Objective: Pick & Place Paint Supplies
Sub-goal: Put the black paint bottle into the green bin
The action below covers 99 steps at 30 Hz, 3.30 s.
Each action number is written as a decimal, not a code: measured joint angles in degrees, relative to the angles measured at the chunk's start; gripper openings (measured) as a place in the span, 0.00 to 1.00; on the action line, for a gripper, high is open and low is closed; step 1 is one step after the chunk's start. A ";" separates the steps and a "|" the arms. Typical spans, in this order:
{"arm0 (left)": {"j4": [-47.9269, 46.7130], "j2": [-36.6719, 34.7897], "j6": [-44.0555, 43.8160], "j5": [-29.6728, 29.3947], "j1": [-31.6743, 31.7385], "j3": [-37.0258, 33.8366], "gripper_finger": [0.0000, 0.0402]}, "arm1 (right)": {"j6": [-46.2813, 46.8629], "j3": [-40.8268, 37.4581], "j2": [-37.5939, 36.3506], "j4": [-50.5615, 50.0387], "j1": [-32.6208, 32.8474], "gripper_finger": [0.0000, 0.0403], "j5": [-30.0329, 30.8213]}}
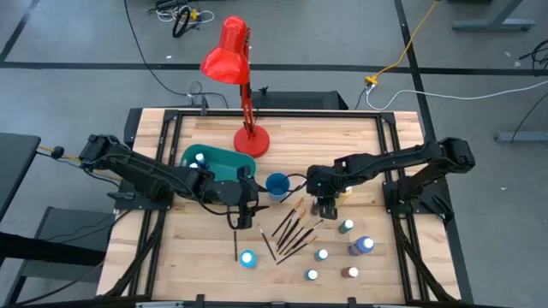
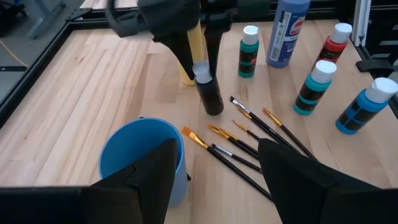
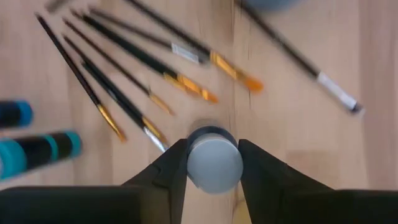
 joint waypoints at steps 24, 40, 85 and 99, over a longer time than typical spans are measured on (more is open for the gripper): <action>-17.40 -1.53 -0.54 -7.30 -2.05 9.20 0.59 | -11.18 19.37 -0.07 9.86 2.76 0.31 11.65; 2.32 5.28 3.12 -7.79 0.26 9.12 0.59 | -11.48 19.37 -0.06 11.70 2.81 0.32 9.43; 1.53 7.01 -2.62 -15.14 0.17 9.17 0.40 | -16.75 19.39 -0.82 15.29 2.98 0.54 15.32; -23.29 2.49 -27.43 -39.95 -9.08 9.19 0.40 | -14.55 19.43 -6.14 13.66 2.96 0.53 17.17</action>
